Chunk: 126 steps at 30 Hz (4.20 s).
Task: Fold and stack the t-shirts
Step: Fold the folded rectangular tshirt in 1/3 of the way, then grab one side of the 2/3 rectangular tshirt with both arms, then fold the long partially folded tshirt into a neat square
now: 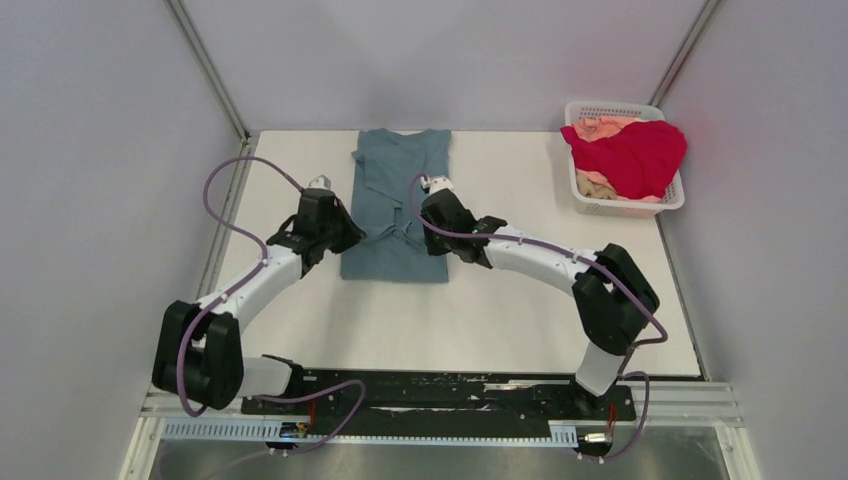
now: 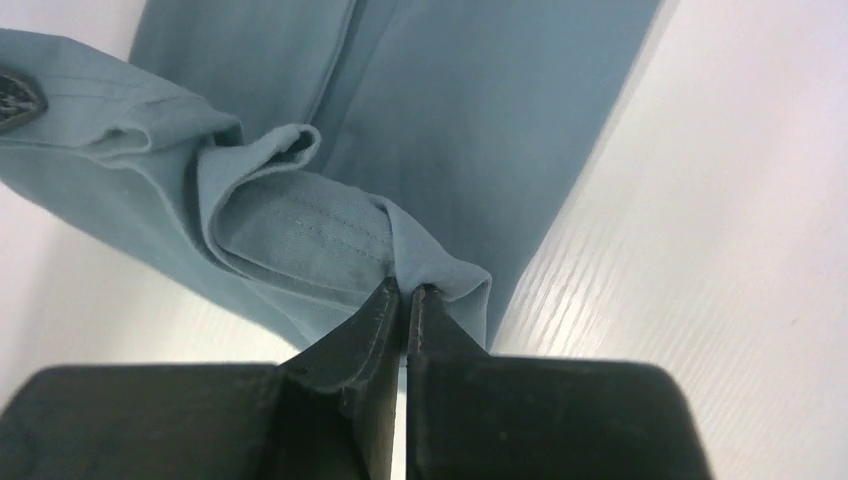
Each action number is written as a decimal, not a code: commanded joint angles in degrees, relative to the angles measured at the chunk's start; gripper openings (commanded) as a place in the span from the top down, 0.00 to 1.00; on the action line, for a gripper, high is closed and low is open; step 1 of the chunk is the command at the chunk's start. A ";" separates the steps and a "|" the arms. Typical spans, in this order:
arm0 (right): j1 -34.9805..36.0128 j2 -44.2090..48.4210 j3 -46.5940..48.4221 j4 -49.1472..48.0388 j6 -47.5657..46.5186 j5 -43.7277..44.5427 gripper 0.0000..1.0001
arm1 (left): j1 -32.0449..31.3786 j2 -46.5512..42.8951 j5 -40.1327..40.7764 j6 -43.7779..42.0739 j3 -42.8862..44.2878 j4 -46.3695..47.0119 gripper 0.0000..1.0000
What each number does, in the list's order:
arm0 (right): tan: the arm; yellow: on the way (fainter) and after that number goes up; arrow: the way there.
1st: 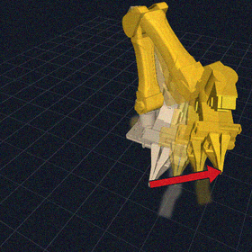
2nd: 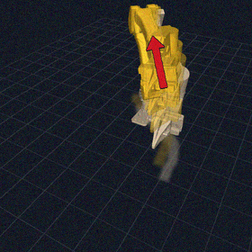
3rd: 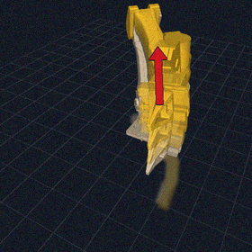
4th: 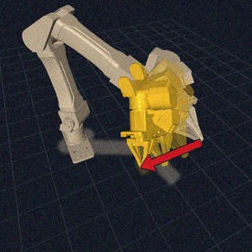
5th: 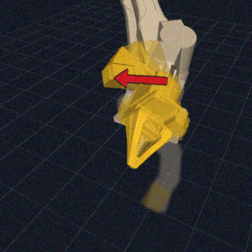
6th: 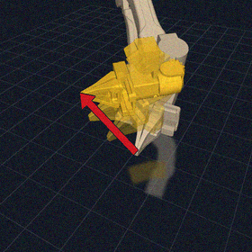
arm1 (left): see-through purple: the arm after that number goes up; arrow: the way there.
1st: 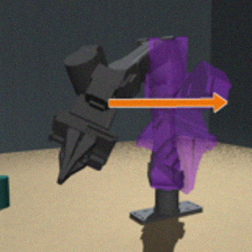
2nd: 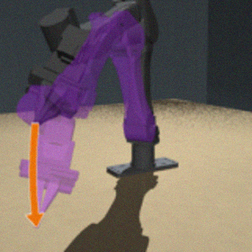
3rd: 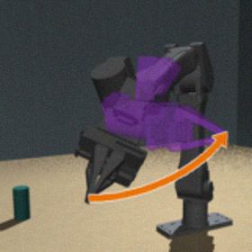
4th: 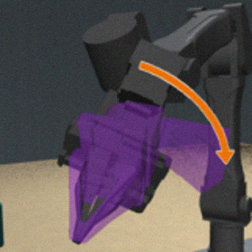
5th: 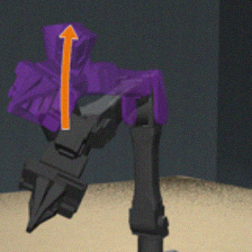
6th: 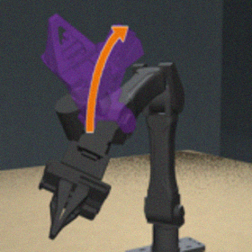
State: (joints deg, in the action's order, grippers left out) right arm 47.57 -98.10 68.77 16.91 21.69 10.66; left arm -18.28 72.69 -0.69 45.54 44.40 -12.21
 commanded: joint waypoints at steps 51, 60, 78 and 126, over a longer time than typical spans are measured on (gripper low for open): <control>-11.10 -3.83 -8.80 -7.68 7.58 -19.45 0.13 | 8.82 10.80 -2.69 -2.17 -4.73 4.88 0.20; -10.97 -5.94 -8.44 -7.58 8.14 -21.03 0.41 | 8.84 16.43 -1.82 -2.21 -1.99 4.37 0.45; -9.43 -3.93 -11.88 -7.22 8.77 -21.59 0.97 | 8.83 12.56 -10.73 -1.66 -7.82 7.52 1.00; -22.10 32.45 -12.53 6.35 2.98 -36.64 1.00 | -4.33 -26.75 9.53 7.74 -2.00 -3.47 1.00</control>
State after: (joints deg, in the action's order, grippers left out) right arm 29.71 -63.02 53.34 26.24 26.00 -26.41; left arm -22.92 40.38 1.89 55.40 37.19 -23.79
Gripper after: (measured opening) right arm 0.013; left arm 0.009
